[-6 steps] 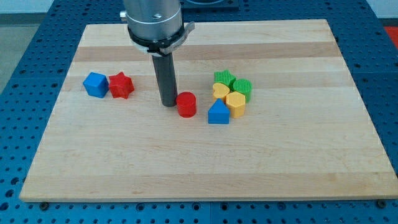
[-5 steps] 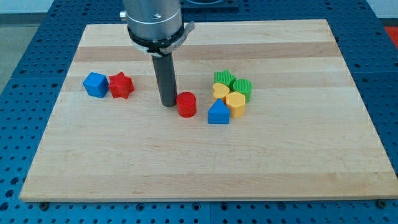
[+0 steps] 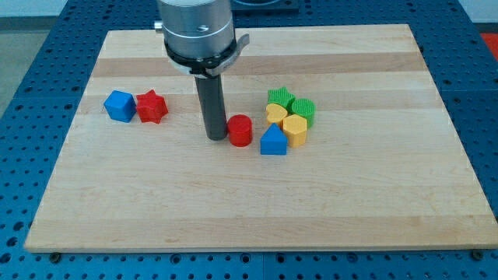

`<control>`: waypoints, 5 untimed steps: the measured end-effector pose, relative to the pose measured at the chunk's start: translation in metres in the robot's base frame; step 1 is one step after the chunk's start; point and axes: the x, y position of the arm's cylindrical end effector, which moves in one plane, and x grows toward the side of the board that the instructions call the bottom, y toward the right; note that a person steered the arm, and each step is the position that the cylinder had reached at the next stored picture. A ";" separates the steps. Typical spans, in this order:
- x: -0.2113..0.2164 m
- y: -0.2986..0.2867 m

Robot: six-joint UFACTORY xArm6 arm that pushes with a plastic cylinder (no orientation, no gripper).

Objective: Move the red circle top left to the triangle

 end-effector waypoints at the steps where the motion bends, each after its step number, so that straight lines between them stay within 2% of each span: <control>1: 0.000 0.008; 5: 0.001 0.015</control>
